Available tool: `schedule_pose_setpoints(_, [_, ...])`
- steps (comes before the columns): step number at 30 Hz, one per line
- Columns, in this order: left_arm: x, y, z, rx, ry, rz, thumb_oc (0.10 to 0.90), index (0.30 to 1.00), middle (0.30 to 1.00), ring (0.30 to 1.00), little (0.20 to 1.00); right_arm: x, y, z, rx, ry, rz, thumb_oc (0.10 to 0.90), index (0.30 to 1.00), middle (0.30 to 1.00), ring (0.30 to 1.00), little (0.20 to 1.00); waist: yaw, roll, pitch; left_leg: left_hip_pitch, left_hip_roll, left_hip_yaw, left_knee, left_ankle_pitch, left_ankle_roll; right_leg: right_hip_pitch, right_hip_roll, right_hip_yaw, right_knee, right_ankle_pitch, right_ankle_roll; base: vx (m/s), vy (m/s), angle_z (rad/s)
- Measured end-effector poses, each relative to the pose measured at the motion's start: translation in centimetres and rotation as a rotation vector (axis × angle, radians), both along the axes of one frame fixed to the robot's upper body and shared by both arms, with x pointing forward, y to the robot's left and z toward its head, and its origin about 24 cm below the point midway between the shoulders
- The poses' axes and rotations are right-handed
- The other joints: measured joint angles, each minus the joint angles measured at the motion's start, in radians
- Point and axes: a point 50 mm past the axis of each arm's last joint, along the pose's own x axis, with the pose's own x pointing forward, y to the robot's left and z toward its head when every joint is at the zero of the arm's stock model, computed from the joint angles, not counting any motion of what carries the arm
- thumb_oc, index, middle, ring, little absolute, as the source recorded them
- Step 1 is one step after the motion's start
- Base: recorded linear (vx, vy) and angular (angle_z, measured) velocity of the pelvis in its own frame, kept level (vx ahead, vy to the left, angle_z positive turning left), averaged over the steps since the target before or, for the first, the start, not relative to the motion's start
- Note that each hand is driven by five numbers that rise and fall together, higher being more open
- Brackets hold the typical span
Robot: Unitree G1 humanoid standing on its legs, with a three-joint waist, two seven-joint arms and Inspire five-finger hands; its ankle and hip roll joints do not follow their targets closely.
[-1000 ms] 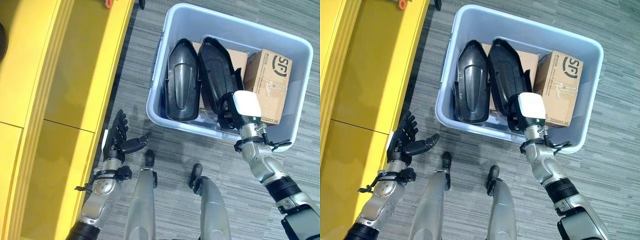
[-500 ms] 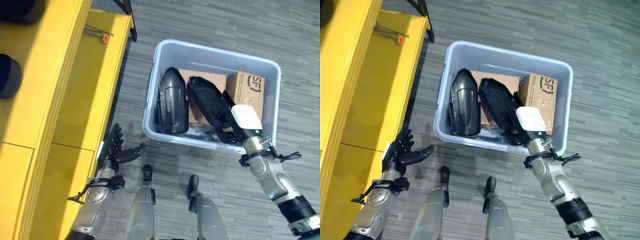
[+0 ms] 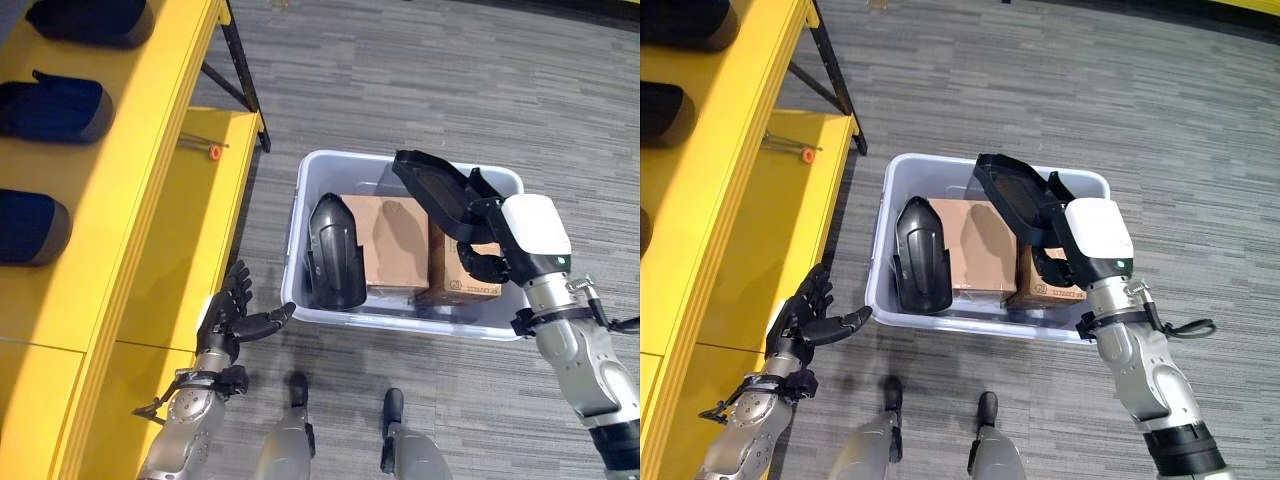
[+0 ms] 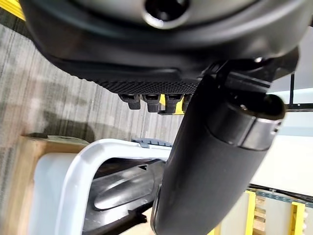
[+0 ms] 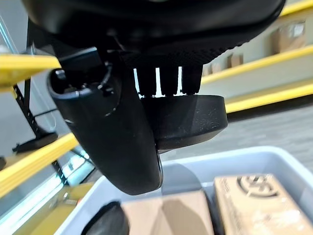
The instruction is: Move parts from the plastic box to the shelf.
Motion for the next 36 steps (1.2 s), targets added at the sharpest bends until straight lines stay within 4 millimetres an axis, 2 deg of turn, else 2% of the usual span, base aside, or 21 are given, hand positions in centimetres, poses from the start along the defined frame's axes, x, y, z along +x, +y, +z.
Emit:
schedule_pose_setpoints(1, [-0.3, 0.0, -0.3, 0.002, 0.015, -0.004, 0.900, 1.000, 1.000, 1.000, 1.000, -0.2, -0.2, -0.3, 0.000, 0.011, -0.008, 0.400, 0.300, 0.300, 0.300, 0.300, -0.010, -0.001, -0.025, 0.009, 0.000, 0.001, -0.012, 0.002, -0.002, 0.008, 0.002, 0.001, -0.012, 0.003, 0.001, 0.04, -0.004, -0.11])
schedule_pose_setpoints(3, [-0.6, 0.0, -0.6, 0.009, 0.027, -0.015, 0.900, 1.000, 1.000, 1.000, 1.000, -0.5, -0.6, -0.7, 0.000, 0.029, -0.021, 0.400, 0.300, 0.300, 0.300, 0.300, -0.013, -0.005, -0.035, 0.051, 0.003, 0.017, -0.036, 0.005, -0.003, 0.036, 0.005, 0.013, -0.025, 0.005, 0.002, 0.03, -0.009, -0.19])
schedule_pose_setpoints(5, [-1.2, 0.1, -1.1, 0.021, 0.050, -0.012, 0.900, 1.000, 1.000, 1.000, 1.000, -0.9, -0.8, -1.4, -0.001, 0.061, -0.028, 0.400, 0.300, 0.300, 0.300, 0.300, -0.015, -0.009, -0.079, 0.069, 0.004, 0.033, -0.057, 0.007, -0.006, 0.048, 0.007, 0.021, -0.047, 0.010, 0.003, 0.02, -0.012, -0.20])
schedule_pose_setpoints(8, [-1.6, 0.0, -1.5, 0.005, 0.062, -0.004, 0.900, 1.000, 1.000, 1.000, 1.000, -1.3, -0.9, -2.0, -0.006, 0.097, -0.024, 0.400, 0.300, 0.300, 0.300, 0.300, -0.039, -0.016, -0.108, 0.091, 0.008, 0.042, -0.068, 0.009, -0.008, 0.067, 0.012, 0.032, -0.062, 0.015, 0.004, 0.00, -0.032, -0.10])
schedule_pose_setpoints(17, [-2.0, -0.1, -2.0, -0.017, 0.078, 0.005, 0.900, 1.000, 1.000, 1.000, 1.000, -1.3, -0.5, -2.1, -0.013, 0.109, 0.013, 0.400, 0.300, 0.300, 0.300, 0.300, -0.038, -0.012, -0.122, 0.123, 0.023, 0.053, -0.064, 0.015, -0.016, 0.090, 0.027, 0.052, -0.062, 0.025, -0.001, -0.04, -0.084, -0.05])
schedule_pose_setpoints(20, [-2.5, 0.1, -2.4, -0.031, 0.094, 0.032, 0.900, 1.000, 1.000, 1.000, 1.000, -0.8, 0.5, -1.8, -0.023, 0.108, 0.062, 0.400, 0.300, 0.300, 0.300, 0.300, -0.034, -0.005, -0.127, 0.119, 0.036, 0.042, -0.050, 0.016, -0.021, 0.095, 0.040, 0.047, -0.055, 0.026, -0.004, -0.14, -0.217, 0.06])
schedule_pose_setpoints(22, [-3.4, 0.6, -2.9, -0.044, 0.115, 0.070, 0.900, 1.000, 1.000, 1.000, 1.000, 0.1, 2.1, -1.3, -0.027, 0.100, 0.128, 0.400, 0.300, 0.300, 0.300, 0.300, -0.033, -0.002, -0.128, 0.099, 0.055, 0.023, -0.011, 0.018, -0.025, 0.086, 0.068, 0.041, -0.024, 0.017, -0.017, -0.28, -0.322, 0.08])
schedule_pose_setpoints(24, [-3.8, 0.9, -3.3, -0.048, 0.134, 0.096, 0.900, 1.000, 1.000, 1.000, 1.000, 1.0, 4.3, -0.3, -0.045, 0.071, 0.224, 0.400, 0.300, 0.300, 0.300, 0.300, -0.003, 0.012, -0.127, 0.073, 0.093, -0.005, 0.029, 0.009, -0.049, 0.076, 0.095, 0.034, -0.008, 0.009, -0.030, -0.30, -0.225, 0.15])
schedule_pose_setpoints(25, [-4.0, 0.8, -3.4, -0.057, 0.140, 0.101, 0.900, 1.000, 1.000, 1.000, 1.000, 1.3, 5.0, 0.2, -0.050, 0.053, 0.255, 0.400, 0.300, 0.300, 0.300, 0.300, 0.020, 0.029, -0.121, 0.050, 0.096, -0.019, 0.027, 0.027, -0.068, 0.070, 0.122, 0.017, -0.003, 0.008, -0.039, -0.27, -0.163, 0.36])
schedule_pose_setpoints(26, [-3.7, 0.6, -3.4, -0.073, 0.133, 0.098, 0.900, 1.000, 1.000, 1.000, 1.000, 1.4, 5.1, 0.6, -0.054, 0.039, 0.265, 0.400, 0.300, 0.300, 0.300, 0.300, 0.018, 0.034, -0.123, 0.036, 0.105, -0.042, 0.024, 0.042, -0.074, 0.060, 0.116, -0.007, 0.000, 0.001, -0.047, -0.20, -0.131, 0.81])
schedule_pose_setpoints(27, [-3.9, 0.2, -3.7, -0.103, 0.145, 0.101, 0.900, 1.000, 1.000, 1.000, 1.000, 1.7, 5.1, 1.4, -0.072, 0.018, 0.274, 0.400, 0.300, 0.300, 0.300, 0.300, 0.033, 0.066, -0.115, 0.005, 0.110, -0.071, 0.014, 0.066, -0.073, 0.056, 0.140, -0.050, 0.006, -0.006, -0.060, -0.30, -0.253, 1.13])
schedule_pose_setpoints(28, [-3.8, -0.2, -4.0, -0.113, 0.155, 0.094, 0.900, 1.000, 1.000, 1.000, 1.000, 1.7, 4.9, 1.9, -0.086, -0.004, 0.268, 0.400, 0.300, 0.300, 0.300, 0.300, 0.050, 0.085, -0.109, -0.012, 0.111, -0.078, -0.018, 0.119, -0.077, 0.033, 0.138, -0.089, 0.034, -0.013, -0.085, -0.29, -0.239, 1.52])
schedule_pose_setpoints(29, [-3.7, -0.3, -4.2, -0.118, 0.160, 0.093, 0.900, 1.000, 1.000, 1.000, 1.000, 1.7, 4.6, 2.3, -0.091, -0.017, 0.260, 0.400, 0.300, 0.300, 0.300, 0.300, 0.048, 0.099, -0.107, -0.046, 0.122, -0.025, -0.011, 0.092, -0.047, 0.024, 0.120, -0.158, 0.035, -0.023, -0.108, -0.21, -0.180, 1.34])
schedule_pose_setpoints(30, [-3.7, -0.1, -4.3, -0.110, 0.169, 0.095, 0.900, 1.000, 1.000, 1.000, 1.000, 1.7, 4.6, 2.2, -0.074, -0.025, 0.253, 0.400, 0.300, 0.300, 0.300, 0.300, 0.056, 0.084, -0.099, -0.079, 0.127, 0.025, 0.058, 0.046, -0.020, 0.020, 0.095, -0.199, 0.031, -0.012, -0.118, -0.21, -0.129, 1.26])
schedule_pose_setpoints(31, [-3.8, 0.3, -4.5, -0.093, 0.188, 0.093, 0.900, 1.000, 1.000, 1.000, 1.000, 1.7, 4.6, 2.2, -0.073, -0.025, 0.256, 0.400, 0.300, 0.300, 0.300, 0.300, 0.066, 0.041, -0.086, -0.102, 0.104, 0.062, 0.148, 0.014, -0.013, 0.018, 0.038, -0.220, 0.034, -0.006, -0.112, -0.07, -0.092, 0.99])
schedule_pose_setpoints(32, [-3.9, 0.5, -4.7, -0.082, 0.201, 0.090, 0.900, 1.000, 1.000, 1.000, 1.000, 1.6, 4.6, 2.3, -0.079, -0.028, 0.259, 0.400, 0.300, 0.300, 0.300, 0.300, 0.063, 0.025, -0.087, -0.113, 0.100, 0.082, 0.220, -0.006, -0.015, 0.024, 0.002, -0.267, 0.028, 0.003, -0.111, -0.05, -0.098, 1.04])
schedule_pose_setpoints(33, [-3.9, 0.4, -4.8, -0.083, 0.208, 0.088, 0.900, 1.000, 1.000, 1.000, 1.000, 1.6, 4.4, 2.4, -0.083, -0.031, 0.254, 0.400, 0.300, 0.300, 0.300, 0.300, 0.041, 0.023, -0.086, -0.121, 0.115, 0.101, 0.275, -0.023, -0.016, 0.037, -0.014, -0.285, 0.022, 0.004, -0.100, 0.01, -0.037, 1.39])
schedule_pose_setpoints(34, [-4.1, 0.3, -4.9, -0.090, 0.214, 0.087, 0.900, 1.000, 1.000, 1.000, 1.000, 1.5, 4.3, 2.5, -0.089, -0.033, 0.249, 0.400, 0.300, 0.300, 0.300, 0.300, 0.012, 0.038, -0.091, -0.092, 0.124, 0.109, 0.309, -0.018, -0.017, 0.058, -0.027, -0.326, 0.032, -0.015, -0.074, -0.06, 0.015, 1.56])
schedule_pose_setpoints(35, [-4.2, -0.4, -5.0, -0.103, 0.217, 0.072, 0.900, 1.000, 1.000, 1.000, 1.000, 1.4, 3.9, 2.6, -0.106, -0.032, 0.237, 0.400, 0.300, 0.300, 0.300, 0.300, -0.005, 0.087, -0.111, -0.049, 0.143, 0.122, 0.286, 0.032, 0.026, 0.056, -0.036, -0.371, 0.085, -0.034, -0.054, -0.06, 0.012, 1.54])
schedule_pose_setpoints(36, [-4.2, -0.4, -5.0, -0.102, 0.215, 0.066, 0.900, 1.000, 1.000, 1.000, 1.000, 1.3, 3.8, 2.5, -0.100, -0.035, 0.230, 0.400, 0.300, 0.300, 0.300, 0.300, -0.015, 0.093, -0.110, -0.049, 0.129, 0.143, 0.268, 0.028, 0.029, 0.054, -0.044, -0.380, 0.113, -0.046, -0.054, -0.09, 0.107, 1.32])
